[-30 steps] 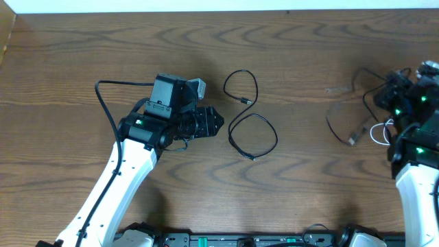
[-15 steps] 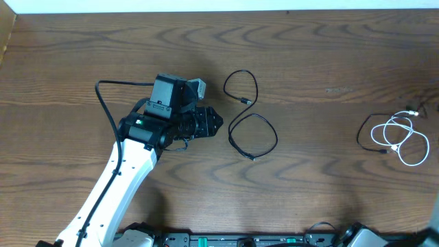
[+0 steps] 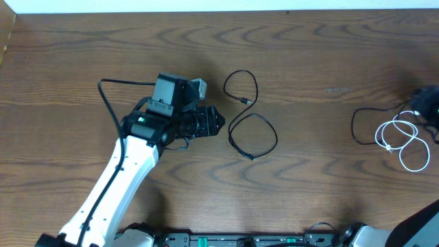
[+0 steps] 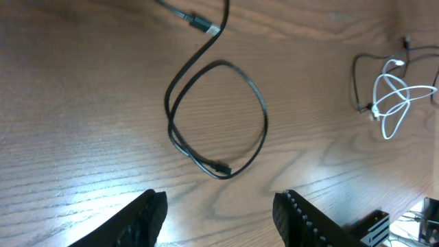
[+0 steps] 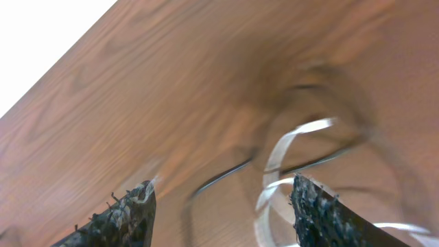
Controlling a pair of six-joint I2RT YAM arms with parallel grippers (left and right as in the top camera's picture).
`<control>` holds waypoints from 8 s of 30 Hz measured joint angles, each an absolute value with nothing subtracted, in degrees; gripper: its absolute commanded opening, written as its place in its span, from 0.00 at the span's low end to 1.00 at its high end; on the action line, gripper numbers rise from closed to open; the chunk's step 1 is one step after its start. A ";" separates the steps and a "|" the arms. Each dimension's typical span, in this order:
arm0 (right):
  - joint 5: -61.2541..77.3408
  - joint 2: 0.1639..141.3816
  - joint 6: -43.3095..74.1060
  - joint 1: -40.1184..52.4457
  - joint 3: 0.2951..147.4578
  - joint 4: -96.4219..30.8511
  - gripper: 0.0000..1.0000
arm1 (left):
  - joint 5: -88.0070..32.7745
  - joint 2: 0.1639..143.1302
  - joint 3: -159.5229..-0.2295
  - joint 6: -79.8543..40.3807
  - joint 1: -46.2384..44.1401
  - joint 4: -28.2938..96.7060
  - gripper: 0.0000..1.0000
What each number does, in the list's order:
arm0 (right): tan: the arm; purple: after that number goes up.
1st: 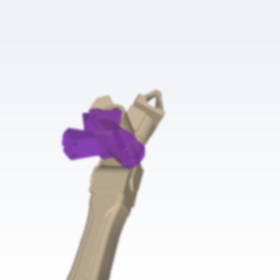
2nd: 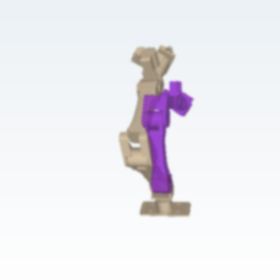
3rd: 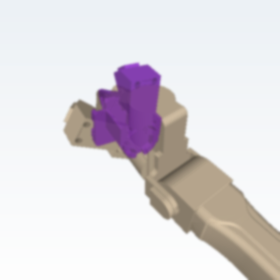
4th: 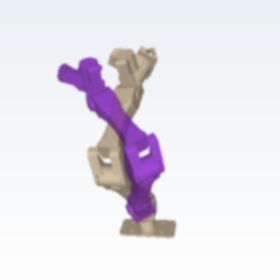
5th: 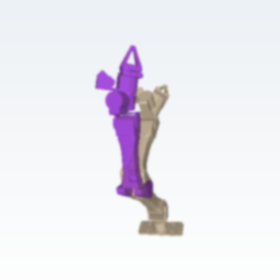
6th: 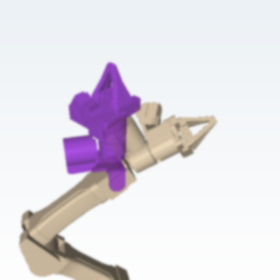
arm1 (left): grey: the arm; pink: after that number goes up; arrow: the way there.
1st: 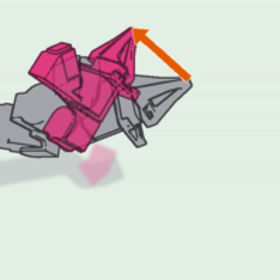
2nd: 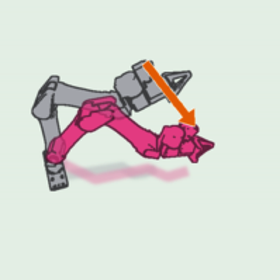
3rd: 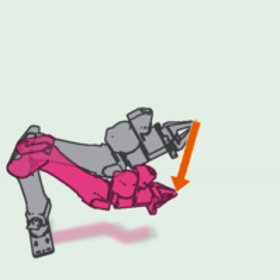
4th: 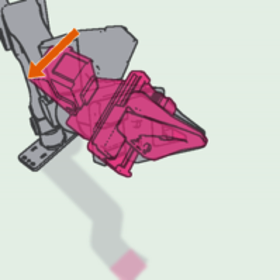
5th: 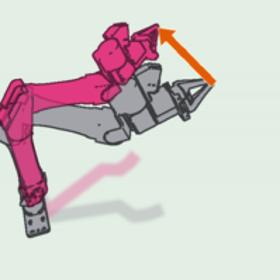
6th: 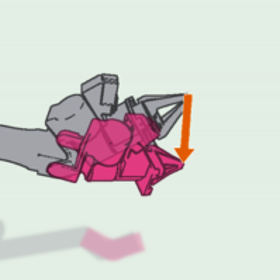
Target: Untangle cables
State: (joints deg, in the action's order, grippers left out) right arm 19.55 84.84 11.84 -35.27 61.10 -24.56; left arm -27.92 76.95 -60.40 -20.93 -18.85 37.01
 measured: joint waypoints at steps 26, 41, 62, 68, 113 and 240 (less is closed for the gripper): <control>18.79 88.44 11.66 -7.66 61.14 -36.56 0.68 | -27.88 94.21 -60.40 -24.49 -21.93 33.61 0.57; 19.59 88.44 11.64 2.52 61.14 -36.69 0.68 | -23.07 105.65 -60.40 -28.77 -31.03 27.33 0.08; 22.09 88.44 9.61 5.74 61.14 -36.16 0.74 | -23.64 80.97 -60.40 -28.80 -31.55 28.49 0.08; 25.32 88.44 10.59 9.10 61.14 -32.69 0.69 | -23.68 76.20 -60.40 -28.47 -31.55 30.83 0.07; 18.06 87.88 -14.76 17.30 61.17 -22.37 0.01 | -27.97 76.29 -60.40 -26.68 -31.51 32.77 0.74; 2.74 36.10 2.31 8.71 41.47 -49.89 0.99 | 0.73 19.73 -49.12 -26.50 -5.72 61.47 0.98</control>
